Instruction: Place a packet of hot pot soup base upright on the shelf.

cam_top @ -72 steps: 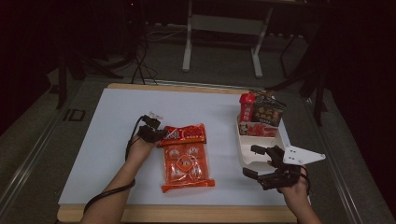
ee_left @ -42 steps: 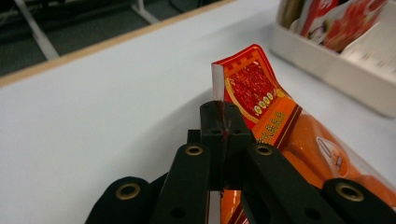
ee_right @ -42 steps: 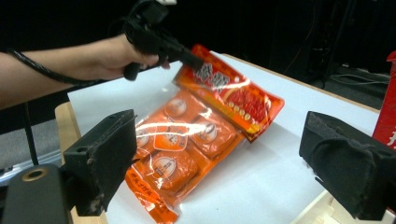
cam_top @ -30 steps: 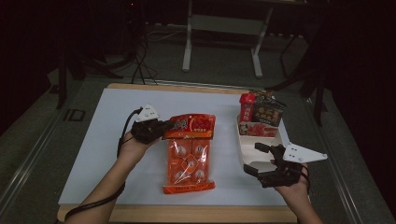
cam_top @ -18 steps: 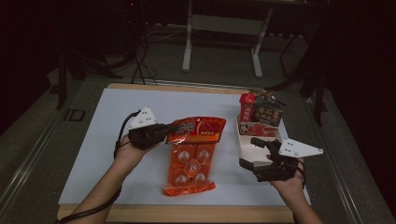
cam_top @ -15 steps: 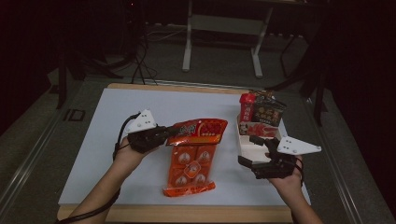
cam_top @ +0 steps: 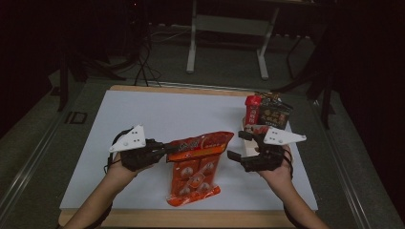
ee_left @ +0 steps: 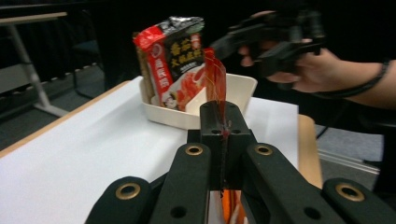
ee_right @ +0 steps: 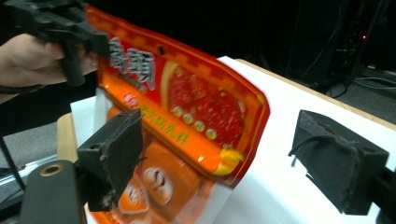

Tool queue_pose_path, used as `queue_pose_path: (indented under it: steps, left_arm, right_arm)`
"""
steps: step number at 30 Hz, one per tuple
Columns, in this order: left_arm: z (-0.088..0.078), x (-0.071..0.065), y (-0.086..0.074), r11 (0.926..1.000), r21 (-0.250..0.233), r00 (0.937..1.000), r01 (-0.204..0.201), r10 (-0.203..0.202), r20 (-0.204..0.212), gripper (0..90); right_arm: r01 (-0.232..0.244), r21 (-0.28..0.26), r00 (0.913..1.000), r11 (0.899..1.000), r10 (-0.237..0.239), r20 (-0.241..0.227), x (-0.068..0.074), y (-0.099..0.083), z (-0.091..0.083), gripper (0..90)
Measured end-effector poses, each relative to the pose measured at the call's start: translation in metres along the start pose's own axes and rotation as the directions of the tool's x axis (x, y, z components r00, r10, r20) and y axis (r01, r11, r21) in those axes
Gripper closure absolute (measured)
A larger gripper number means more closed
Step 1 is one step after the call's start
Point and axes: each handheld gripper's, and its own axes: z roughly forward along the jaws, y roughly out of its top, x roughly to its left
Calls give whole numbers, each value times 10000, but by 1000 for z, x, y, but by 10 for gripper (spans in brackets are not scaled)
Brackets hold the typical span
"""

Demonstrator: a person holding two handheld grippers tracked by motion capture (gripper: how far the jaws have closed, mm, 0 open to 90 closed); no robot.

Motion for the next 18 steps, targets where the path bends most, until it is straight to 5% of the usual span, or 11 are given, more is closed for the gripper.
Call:
queue_pose_path:
  steps: [7, 9, 15, 18]
  left_arm:
    - [-6, 0, -6, 9998, -188, 9999, 57, -55, 105, 900]
    - [-5, 0, -5, 9995, -312, 9997, 52, -45, 250, 900]
    - [-2, -5, -2, 9995, -331, 10000, 6, -6, -16, 900]
    - [-2, -3, -3, 9990, -390, 9997, 217, -220, -78, 900]
  right_arm:
    - [26, 424, 9989, 9991, -6, -475, -7, 2, 32, 167]
    - [56, 656, 9985, 9978, -19, -551, -8, 1, 40, 236]
    - [212, 998, 9923, 9948, -88, -1233, -8, -1, 48, 719]
    - [180, 988, 9882, 9949, -26, -1534, -10, -3, 44, 887]
